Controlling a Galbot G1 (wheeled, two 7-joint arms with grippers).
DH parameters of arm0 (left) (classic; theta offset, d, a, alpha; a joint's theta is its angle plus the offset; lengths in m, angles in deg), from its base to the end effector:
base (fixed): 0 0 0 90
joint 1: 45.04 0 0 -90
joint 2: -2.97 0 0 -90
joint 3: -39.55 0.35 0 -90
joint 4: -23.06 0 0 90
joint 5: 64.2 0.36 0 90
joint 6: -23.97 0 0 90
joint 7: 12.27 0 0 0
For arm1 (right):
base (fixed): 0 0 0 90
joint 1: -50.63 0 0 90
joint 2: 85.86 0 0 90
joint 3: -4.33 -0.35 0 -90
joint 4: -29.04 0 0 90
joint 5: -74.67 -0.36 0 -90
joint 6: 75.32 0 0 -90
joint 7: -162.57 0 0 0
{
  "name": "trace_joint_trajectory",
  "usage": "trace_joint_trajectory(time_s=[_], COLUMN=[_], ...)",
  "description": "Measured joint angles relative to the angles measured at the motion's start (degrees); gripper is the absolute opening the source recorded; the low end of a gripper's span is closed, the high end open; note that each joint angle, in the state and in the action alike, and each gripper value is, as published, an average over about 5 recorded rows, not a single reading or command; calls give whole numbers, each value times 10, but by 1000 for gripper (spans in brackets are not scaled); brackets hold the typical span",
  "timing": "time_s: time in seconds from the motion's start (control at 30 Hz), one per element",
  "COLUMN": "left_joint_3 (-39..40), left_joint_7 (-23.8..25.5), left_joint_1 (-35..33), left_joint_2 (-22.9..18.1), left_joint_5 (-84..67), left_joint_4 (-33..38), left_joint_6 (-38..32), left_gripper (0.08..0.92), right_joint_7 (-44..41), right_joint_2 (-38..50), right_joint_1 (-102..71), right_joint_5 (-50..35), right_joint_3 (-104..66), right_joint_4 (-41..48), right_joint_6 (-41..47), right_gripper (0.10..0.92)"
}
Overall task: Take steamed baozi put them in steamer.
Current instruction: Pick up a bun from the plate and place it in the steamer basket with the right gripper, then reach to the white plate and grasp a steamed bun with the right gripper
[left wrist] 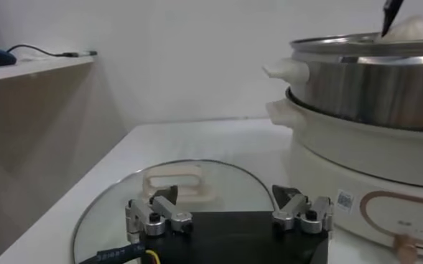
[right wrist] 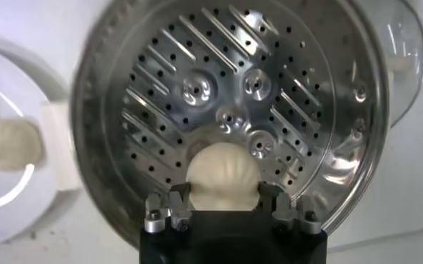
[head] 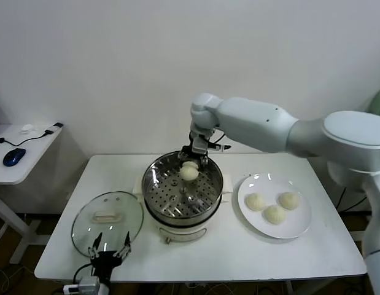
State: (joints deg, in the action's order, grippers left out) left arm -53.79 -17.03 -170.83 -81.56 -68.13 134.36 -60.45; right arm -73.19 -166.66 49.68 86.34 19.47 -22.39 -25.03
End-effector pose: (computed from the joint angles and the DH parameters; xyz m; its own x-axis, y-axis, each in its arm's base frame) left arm 0.1451 0.0404 -0.3713 -0.9364 -0.1062 0.3345 -0.0866 0.9936 0.0730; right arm 0.6092 0.1764 -0.0836 -0.1408 -0.1848 0.9726 -0.0636 -0.9787 -0.1951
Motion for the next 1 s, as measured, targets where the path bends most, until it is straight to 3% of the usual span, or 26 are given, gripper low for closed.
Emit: trace_joint_trajectory(time_s=[0.17, 0.43, 0.77, 1.0], left_joint_3=[0, 0, 2, -3], left_joint_7=[-1, -1, 0, 0], left_joint_1=[3, 5, 3, 4], left_joint_2=[0, -1, -6, -3], left_joint_5=[-1, -2, 1, -1], left_joint_4=[-1, 0, 6, 6], left_joint_6=[0, 2, 3, 3], left_gripper=[823, 823, 823, 823], right_joint_7=[17, 24, -43, -69], right_joint_2=[-21, -26, 21, 134], right_joint_1=[-24, -24, 89, 170], right_joint_5=[33, 26, -153, -278], right_joint_3=[-11, -11, 58, 166], right_joint_4=[39, 54, 19, -32], right_joint_6=[-19, -35, -35, 75], right_gripper=[667, 815, 823, 823])
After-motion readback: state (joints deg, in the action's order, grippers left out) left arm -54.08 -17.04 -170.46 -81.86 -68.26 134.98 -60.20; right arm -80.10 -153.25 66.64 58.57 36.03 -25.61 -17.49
